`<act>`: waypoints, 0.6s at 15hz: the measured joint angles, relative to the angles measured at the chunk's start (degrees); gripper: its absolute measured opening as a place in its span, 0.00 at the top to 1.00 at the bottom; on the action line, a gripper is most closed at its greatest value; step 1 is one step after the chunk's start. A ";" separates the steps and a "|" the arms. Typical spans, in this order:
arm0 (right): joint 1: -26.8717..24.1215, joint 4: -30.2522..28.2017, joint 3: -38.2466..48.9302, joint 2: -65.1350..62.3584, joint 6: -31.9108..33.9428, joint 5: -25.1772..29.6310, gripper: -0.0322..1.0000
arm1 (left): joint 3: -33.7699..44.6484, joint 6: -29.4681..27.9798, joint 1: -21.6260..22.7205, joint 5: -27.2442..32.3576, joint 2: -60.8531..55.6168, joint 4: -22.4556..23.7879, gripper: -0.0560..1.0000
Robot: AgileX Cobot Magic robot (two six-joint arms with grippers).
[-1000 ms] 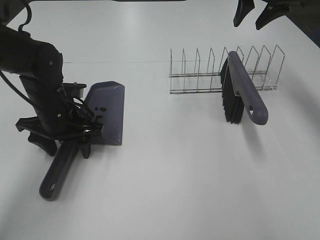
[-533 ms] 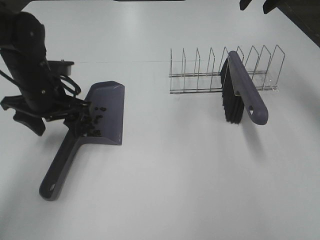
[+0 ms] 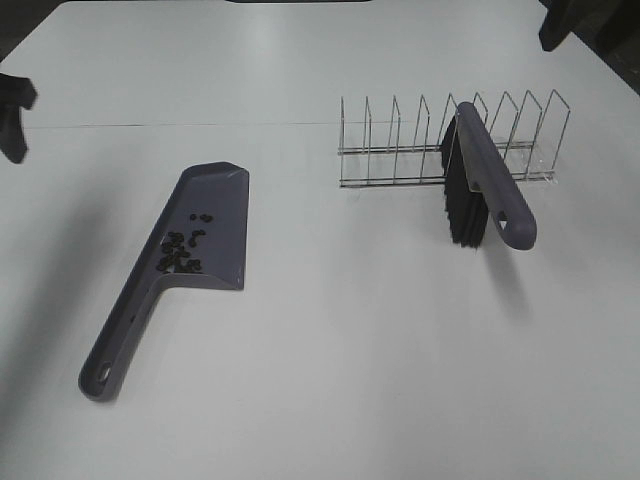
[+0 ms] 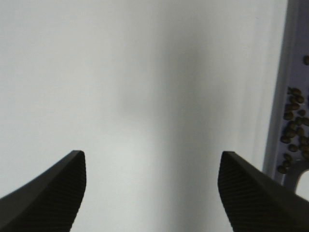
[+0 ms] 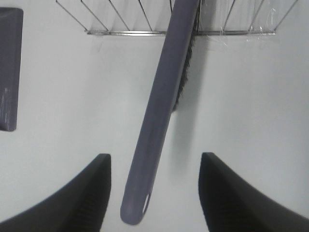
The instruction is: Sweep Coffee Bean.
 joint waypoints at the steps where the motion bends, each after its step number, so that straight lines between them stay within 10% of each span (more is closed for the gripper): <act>1: 0.00 0.00 1.83 -1.78 0.00 0.00 0.48 | 0.00 0.92 1.38 0.74 -1.03 0.17 0.30; 9: 0.00 -0.97 27.22 -33.40 -1.15 0.11 0.48 | 17.02 2.35 6.65 3.50 -31.68 -0.23 0.30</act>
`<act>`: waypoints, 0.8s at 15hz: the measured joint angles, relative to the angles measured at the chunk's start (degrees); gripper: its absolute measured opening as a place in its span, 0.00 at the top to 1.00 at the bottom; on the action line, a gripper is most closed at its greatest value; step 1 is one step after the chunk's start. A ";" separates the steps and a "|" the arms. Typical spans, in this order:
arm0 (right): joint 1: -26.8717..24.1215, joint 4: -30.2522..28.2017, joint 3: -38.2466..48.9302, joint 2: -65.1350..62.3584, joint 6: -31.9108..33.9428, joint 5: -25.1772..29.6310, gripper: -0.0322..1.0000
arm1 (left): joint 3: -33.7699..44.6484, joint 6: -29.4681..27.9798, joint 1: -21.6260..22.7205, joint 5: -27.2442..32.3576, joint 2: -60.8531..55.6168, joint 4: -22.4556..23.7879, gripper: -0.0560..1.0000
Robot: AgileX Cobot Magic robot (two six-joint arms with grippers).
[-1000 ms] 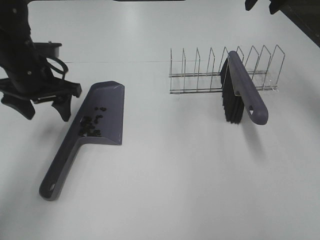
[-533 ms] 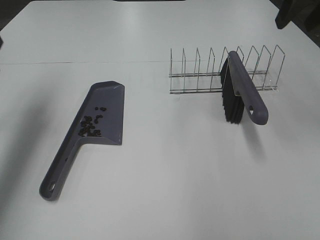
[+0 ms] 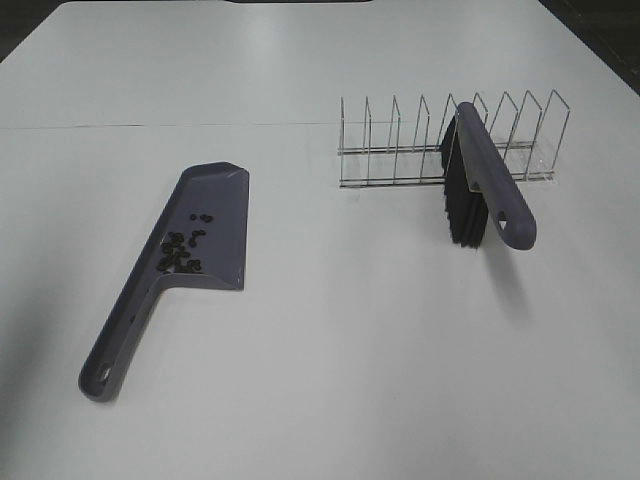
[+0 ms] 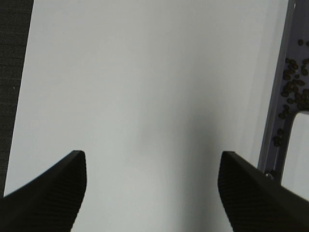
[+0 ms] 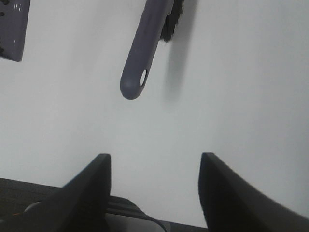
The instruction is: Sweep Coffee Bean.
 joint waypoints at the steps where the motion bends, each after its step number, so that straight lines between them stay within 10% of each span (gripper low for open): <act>1: 0.00 0.00 1.83 -3.44 0.00 -0.06 0.48 | 3.15 0.17 0.00 0.11 -3.78 0.00 0.30; 12: 0.00 -5.90 23.15 -34.89 -0.11 -0.11 0.48 | 26.36 2.98 -6.13 -3.09 -35.92 0.00 0.30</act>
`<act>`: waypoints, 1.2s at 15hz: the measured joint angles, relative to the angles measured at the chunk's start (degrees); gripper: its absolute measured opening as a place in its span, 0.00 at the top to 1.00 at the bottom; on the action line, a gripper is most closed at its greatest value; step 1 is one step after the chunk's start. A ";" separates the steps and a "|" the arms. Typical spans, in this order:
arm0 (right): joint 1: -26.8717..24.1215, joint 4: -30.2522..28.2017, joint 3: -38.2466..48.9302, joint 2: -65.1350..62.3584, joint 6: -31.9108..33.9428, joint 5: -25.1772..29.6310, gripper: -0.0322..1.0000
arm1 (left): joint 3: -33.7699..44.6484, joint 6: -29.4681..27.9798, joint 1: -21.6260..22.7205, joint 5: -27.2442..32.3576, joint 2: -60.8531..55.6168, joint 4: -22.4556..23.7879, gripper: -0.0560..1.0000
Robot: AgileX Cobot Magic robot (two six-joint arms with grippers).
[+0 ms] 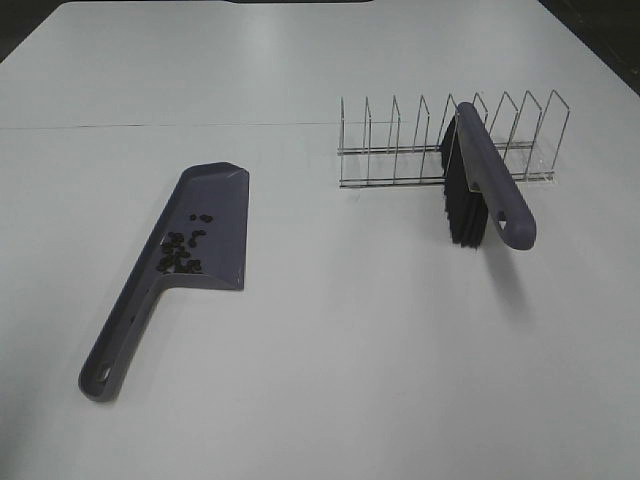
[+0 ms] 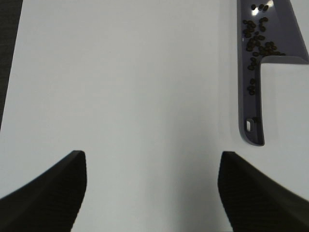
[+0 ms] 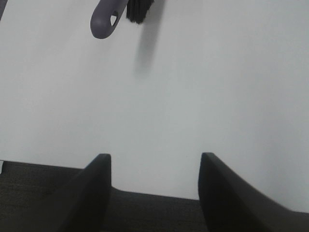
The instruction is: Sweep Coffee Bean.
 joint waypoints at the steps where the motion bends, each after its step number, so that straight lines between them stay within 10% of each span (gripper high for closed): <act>1: 0.00 0.00 1.49 -2.18 -0.29 -0.17 0.48 | 1.43 -0.52 -0.40 -0.29 -2.29 0.06 0.30; 9: 0.00 -0.57 12.43 -26.64 -1.78 -2.52 0.48 | 10.37 -2.81 -0.57 2.18 -26.93 0.97 0.30; 18: 0.00 -1.66 14.27 -26.99 -1.15 -5.96 0.48 | 10.66 -7.85 -0.57 2.29 -36.67 2.64 0.30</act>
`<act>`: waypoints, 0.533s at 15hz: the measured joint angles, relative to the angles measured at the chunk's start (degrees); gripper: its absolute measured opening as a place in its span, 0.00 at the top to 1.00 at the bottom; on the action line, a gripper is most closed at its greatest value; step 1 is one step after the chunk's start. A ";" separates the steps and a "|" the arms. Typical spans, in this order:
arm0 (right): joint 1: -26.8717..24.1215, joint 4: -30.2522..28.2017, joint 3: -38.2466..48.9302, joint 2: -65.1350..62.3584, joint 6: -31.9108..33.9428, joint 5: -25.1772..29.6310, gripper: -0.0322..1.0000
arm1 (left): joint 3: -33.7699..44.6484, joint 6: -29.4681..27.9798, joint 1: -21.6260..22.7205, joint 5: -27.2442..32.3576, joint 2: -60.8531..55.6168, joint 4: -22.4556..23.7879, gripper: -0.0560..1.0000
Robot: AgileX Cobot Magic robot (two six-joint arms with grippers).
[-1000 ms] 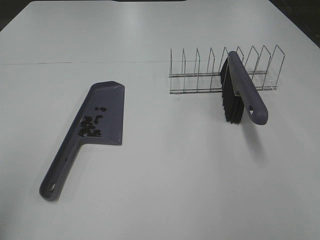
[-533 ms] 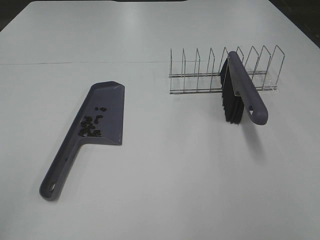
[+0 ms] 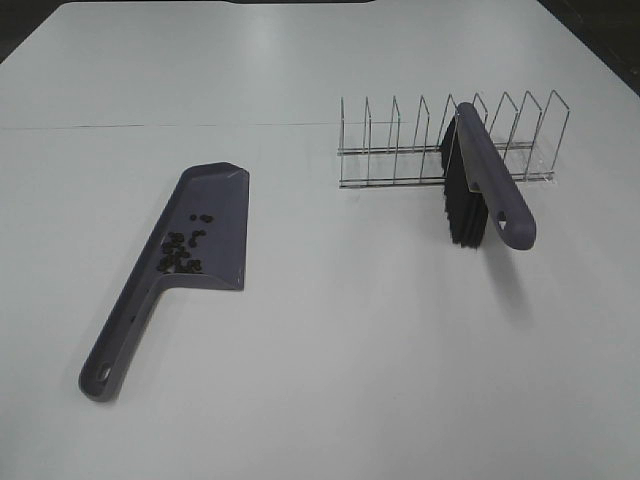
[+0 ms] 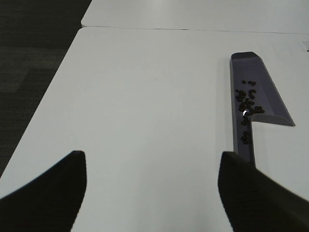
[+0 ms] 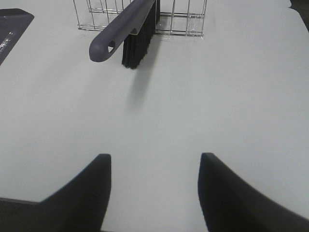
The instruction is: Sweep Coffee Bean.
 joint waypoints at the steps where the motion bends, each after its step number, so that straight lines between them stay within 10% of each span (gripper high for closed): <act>1: 0.00 0.00 0.00 0.00 0.00 0.00 0.48 | 0.00 -0.06 0.00 0.00 0.00 0.06 0.30; 8: 0.00 0.29 0.00 0.00 0.00 0.00 0.48 | 0.00 -0.11 2.92 0.00 0.00 -0.06 0.30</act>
